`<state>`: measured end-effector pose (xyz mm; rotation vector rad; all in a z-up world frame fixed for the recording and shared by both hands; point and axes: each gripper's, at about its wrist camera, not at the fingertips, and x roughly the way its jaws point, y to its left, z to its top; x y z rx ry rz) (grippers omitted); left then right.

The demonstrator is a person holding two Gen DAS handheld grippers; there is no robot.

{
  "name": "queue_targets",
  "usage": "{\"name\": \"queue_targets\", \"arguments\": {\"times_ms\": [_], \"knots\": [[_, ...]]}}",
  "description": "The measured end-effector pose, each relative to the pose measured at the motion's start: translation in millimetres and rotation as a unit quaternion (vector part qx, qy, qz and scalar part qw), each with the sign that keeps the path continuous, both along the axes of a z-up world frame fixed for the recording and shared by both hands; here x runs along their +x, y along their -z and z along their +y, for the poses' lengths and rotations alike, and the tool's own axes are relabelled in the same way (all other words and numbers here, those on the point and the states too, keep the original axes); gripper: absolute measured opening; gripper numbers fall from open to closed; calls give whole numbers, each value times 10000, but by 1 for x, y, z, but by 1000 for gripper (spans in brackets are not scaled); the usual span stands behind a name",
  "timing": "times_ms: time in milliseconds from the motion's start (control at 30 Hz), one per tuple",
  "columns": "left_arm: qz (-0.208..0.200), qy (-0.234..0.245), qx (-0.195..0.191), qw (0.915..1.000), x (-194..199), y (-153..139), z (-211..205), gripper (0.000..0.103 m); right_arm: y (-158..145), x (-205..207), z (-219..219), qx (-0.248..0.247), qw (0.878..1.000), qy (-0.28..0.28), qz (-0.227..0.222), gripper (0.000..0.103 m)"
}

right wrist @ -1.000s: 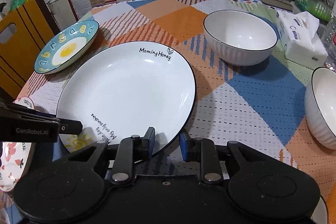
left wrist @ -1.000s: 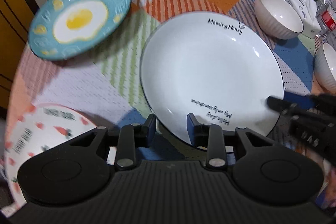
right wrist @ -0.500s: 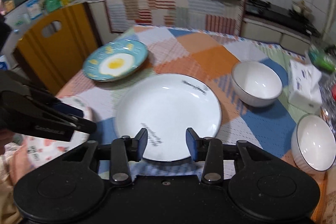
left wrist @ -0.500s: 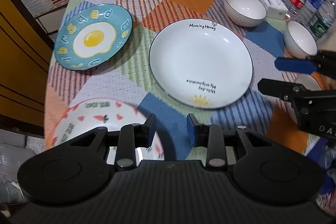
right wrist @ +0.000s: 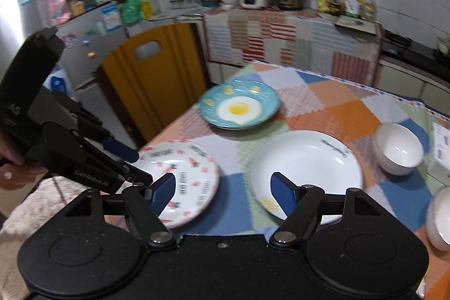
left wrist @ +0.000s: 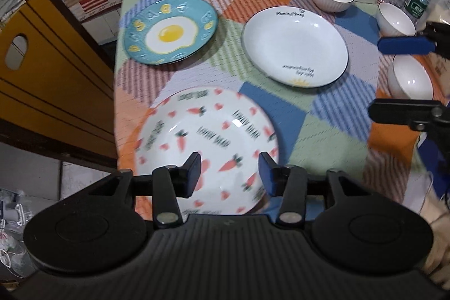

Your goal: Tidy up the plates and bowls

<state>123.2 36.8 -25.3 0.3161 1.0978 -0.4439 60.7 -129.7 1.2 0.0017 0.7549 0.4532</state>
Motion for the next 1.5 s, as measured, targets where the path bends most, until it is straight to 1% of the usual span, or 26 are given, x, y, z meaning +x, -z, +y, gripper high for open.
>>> {"name": "queue_targets", "arguments": {"times_ms": [33, 67, 167, 233, 300, 400, 500, 600, 667, 733, 767, 800, 833, 867, 900, 933, 967, 1033, 1100, 1200, 1300, 1333, 1367, 1433, 1500], "knots": [[-59, -29, 5, 10000, -2, 0, 9, 45, 0, -2, 5, 27, 9999, -73, -75, 86], [-116, -67, -1, 9999, -4, 1, 16, 46, 1, -4, 9, 61, 9998, -120, -150, 88], [-43, -73, 10, 10000, -4, 9, 38, 49, 11, -6, 19, 318, 9986, -181, -391, 90], [-95, -128, 60, 9999, -3, 17, 49, 51, 29, -3, 26, 531, 9982, -115, -264, 90], [-210, -107, 134, 9996, -1, 25, 59, 56, 47, 2, 32, 596, 9980, -126, -142, 90], [-265, -152, 207, 9993, 7, 42, 73, 57, 76, 12, 45, 376, 9992, -132, 18, 89], [-160, -374, 45, 9992, 21, 63, 89, 57, 101, 23, 53, 236, 9995, -93, 179, 89], [4, -556, -66, 9984, 35, 83, 100, 55, 121, 33, 55, 210, 9988, -44, 438, 84], [-18, -587, 4, 9983, 42, 94, 101, 53, 130, 38, 56, 269, 9978, -23, 610, 80], [-26, -547, 72, 9985, 46, 104, 100, 51, 139, 42, 56, 341, 9965, 1, 764, 74], [-19, -537, 114, 9985, 48, 107, 99, 46, 143, 43, 57, 349, 9958, 5, 851, 73], [-10, -522, 167, 9985, 49, 111, 97, 44, 146, 44, 59, 344, 9953, 9, 907, 71], [-5, -489, 201, 9986, 50, 113, 96, 39, 149, 45, 60, 354, 9947, 21, 963, 67], [4, -461, 218, 9987, 50, 116, 95, 36, 151, 45, 61, 382, 9942, 16, 1007, 65], [15, -445, 181, 9988, 50, 117, 95, 34, 153, 45, 62, 419, 9936, -8, 1047, 60], [42, -434, 124, 9990, 50, 118, 95, 29, 154, 45, 63, 452, 9932, -38, 1068, 53], [88, -438, 56, 9990, 50, 118, 95, 26, 154, 45, 64, 477, 9930, -73, 1077, 49], [196, -526, -52, 9984, 51, 120, 95, 26, 153, 44, 68, 459, 9931, -105, 1073, 38], [356, -580, -231, 9974, 50, 125, 96, 26, 154, 43, 69, 407, 9935, -4, 1059, 36], [293, -692, -267, 9968, 47, 125, 95, 27, 154, 46, 67, 473, 9924, 103, 1131, 34], [318, -887, -405, 9947, 45, 126, 97, 27, 155, 50, 66, 516, 9920, 140, 1144, 33], [320, -1028, -498, 9929, 45, 126, 99, 27, 155, 51, 67, 492, 9925, 150, 1113, 33], [271, -1088, -541, 9922, 43, 127, 100, 27, 155, 52, 68, 441, 9933, 134, 1055, 33], [149, -1166, -619, 9911, 38, 128, 100, 27, 154, 54, 72, 197, 9957, -90, 903, 34], [122, -1271, -720, 9892, 34, 128, 101, 27, 153, 60, 69, 241, 9940, -162, 1051, 32]]}}
